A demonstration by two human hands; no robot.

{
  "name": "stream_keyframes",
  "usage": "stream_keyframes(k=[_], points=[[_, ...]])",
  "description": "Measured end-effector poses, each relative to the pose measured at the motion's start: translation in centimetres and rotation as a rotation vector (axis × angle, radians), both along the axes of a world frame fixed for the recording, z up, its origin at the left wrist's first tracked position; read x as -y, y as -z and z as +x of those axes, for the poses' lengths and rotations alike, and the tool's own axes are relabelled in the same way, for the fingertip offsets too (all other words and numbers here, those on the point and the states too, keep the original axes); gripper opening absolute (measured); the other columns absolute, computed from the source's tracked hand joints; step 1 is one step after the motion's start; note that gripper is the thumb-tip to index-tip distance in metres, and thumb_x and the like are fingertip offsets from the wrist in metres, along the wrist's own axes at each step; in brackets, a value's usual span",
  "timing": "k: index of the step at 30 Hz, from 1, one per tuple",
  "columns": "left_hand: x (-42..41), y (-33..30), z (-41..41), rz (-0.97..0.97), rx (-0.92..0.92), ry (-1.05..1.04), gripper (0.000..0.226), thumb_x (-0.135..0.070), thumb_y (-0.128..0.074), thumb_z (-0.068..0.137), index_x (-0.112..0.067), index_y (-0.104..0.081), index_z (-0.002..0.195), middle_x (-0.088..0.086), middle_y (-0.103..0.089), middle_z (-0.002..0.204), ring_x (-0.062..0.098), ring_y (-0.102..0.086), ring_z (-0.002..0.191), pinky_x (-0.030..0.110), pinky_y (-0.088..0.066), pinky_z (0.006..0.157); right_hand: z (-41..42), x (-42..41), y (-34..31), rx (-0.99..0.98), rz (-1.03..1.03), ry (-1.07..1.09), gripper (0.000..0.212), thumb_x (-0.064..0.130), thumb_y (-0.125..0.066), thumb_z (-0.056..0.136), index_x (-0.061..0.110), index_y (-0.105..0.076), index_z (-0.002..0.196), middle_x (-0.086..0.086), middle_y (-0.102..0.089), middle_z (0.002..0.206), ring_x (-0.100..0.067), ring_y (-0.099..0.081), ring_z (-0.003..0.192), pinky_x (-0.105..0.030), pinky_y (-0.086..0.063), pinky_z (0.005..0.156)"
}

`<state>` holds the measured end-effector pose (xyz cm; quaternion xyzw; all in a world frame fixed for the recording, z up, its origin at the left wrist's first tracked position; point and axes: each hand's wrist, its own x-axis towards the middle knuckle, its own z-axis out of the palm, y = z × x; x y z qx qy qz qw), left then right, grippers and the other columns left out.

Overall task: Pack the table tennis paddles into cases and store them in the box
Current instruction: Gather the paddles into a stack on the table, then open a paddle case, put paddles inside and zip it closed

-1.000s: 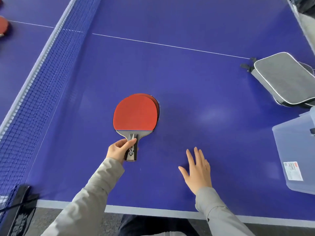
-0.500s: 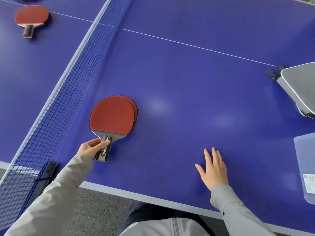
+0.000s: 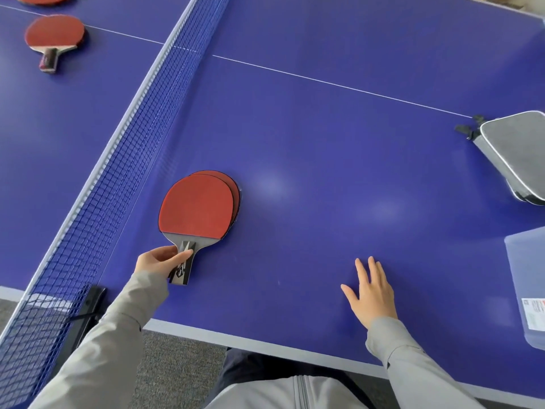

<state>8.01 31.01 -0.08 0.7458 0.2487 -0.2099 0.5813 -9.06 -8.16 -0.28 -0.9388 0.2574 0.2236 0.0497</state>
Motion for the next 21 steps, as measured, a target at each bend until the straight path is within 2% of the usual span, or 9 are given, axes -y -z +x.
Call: stream_keyframes(k=[5, 7, 10, 13, 15, 17, 19, 21], points=[[0.1, 0.6, -0.5, 0.018, 0.01, -0.011, 0.044, -0.021, -0.08, 0.072, -0.002, -0.064, 0.108, 0.003, -0.065, 0.086, 0.019, -0.057, 0.079, 0.028, -0.044, 0.071, 0.3, -0.4, 0.1, -0.01, 0.004, 0.023, 0.07, 0.051, -0.038, 0.095, 0.022, -0.009, 0.151, -0.006, 0.002, 0.16, -0.025, 0.0, 0.148, -0.039, -0.029, 0.112], [0.4, 0.4, -0.5, 0.064, 0.025, 0.052, 0.046, -0.023, -0.079, 0.074, -0.002, -0.062, 0.111, 0.004, -0.064, 0.094, 0.021, -0.058, 0.087, 0.03, -0.044, 0.074, 0.4, -0.5, 0.0, -0.017, 0.006, 0.035, 0.07, 0.051, -0.038, 0.095, 0.022, -0.009, 0.151, -0.006, 0.002, 0.16, -0.026, 0.0, 0.148, -0.039, -0.029, 0.112], [0.6, -0.5, -1.1, 0.321, 0.137, 0.196, 0.047, -0.03, -0.074, 0.079, -0.005, -0.059, 0.117, 0.009, -0.056, 0.114, 0.024, -0.056, 0.106, 0.033, -0.042, 0.082, 0.4, -0.7, -0.3, -0.029, 0.003, 0.047, 0.07, 0.051, -0.038, 0.095, 0.022, -0.009, 0.151, -0.006, 0.002, 0.16, -0.026, -0.001, 0.148, -0.04, -0.027, 0.113], [1.1, -2.2, -2.3, 0.654, 0.277, 0.343, 0.058, -0.034, -0.07, 0.081, -0.005, -0.053, 0.128, 0.013, -0.047, 0.131, 0.032, -0.044, 0.122, 0.045, -0.039, 0.097, 0.5, -0.8, -0.7, -0.034, -0.002, 0.055, 0.069, 0.051, -0.036, 0.096, 0.021, -0.008, 0.151, -0.006, 0.001, 0.16, -0.025, -0.002, 0.148, -0.041, -0.025, 0.115], [1.7, -3.2, -3.1, 0.8, 0.391, 0.442, 0.065, -0.033, -0.072, 0.08, -0.003, -0.049, 0.132, 0.014, -0.046, 0.139, 0.036, -0.042, 0.126, 0.051, -0.037, 0.097, 0.6, -0.9, -0.9, -0.03, -0.002, 0.058, 0.068, 0.051, -0.035, 0.097, 0.021, -0.007, 0.151, -0.006, 0.0, 0.16, -0.025, -0.002, 0.148, -0.042, -0.024, 0.116], [2.7, -4.0, -3.8, 0.858, 0.514, 0.551, 0.069, -0.033, -0.074, 0.078, -0.001, -0.049, 0.133, 0.016, -0.046, 0.141, 0.037, -0.044, 0.128, 0.054, -0.04, 0.095, 0.9, -1.1, -1.3, -0.02, 0.008, 0.063, 0.068, 0.051, -0.034, 0.097, 0.021, -0.006, 0.152, -0.006, 0.0, 0.161, -0.025, -0.002, 0.148, -0.042, -0.023, 0.116], [4.5, -4.9, -4.2, 0.863, 0.614, 0.68, 0.069, -0.05, -0.057, 0.084, 0.0, -0.051, 0.132, 0.018, -0.049, 0.139, 0.038, -0.049, 0.126, 0.054, -0.045, 0.091, 1.2, -1.2, -1.9, -0.005, 0.02, 0.068, 0.068, 0.051, -0.033, 0.097, 0.021, -0.005, 0.152, -0.006, 0.0, 0.161, -0.024, -0.002, 0.148, -0.041, -0.022, 0.117], [6.9, -5.9, -4.1, 0.876, 0.61, 0.865, 0.084, -0.067, -0.02, 0.089, -0.002, -0.052, 0.132, 0.019, -0.05, 0.137, 0.037, -0.052, 0.124, 0.051, -0.049, 0.089, 1.4, -1.1, -2.5, 0.017, 0.03, 0.082, 0.067, 0.051, -0.033, 0.097, 0.022, -0.005, 0.152, -0.005, -0.001, 0.161, -0.024, -0.001, 0.148, -0.041, -0.02, 0.118]])
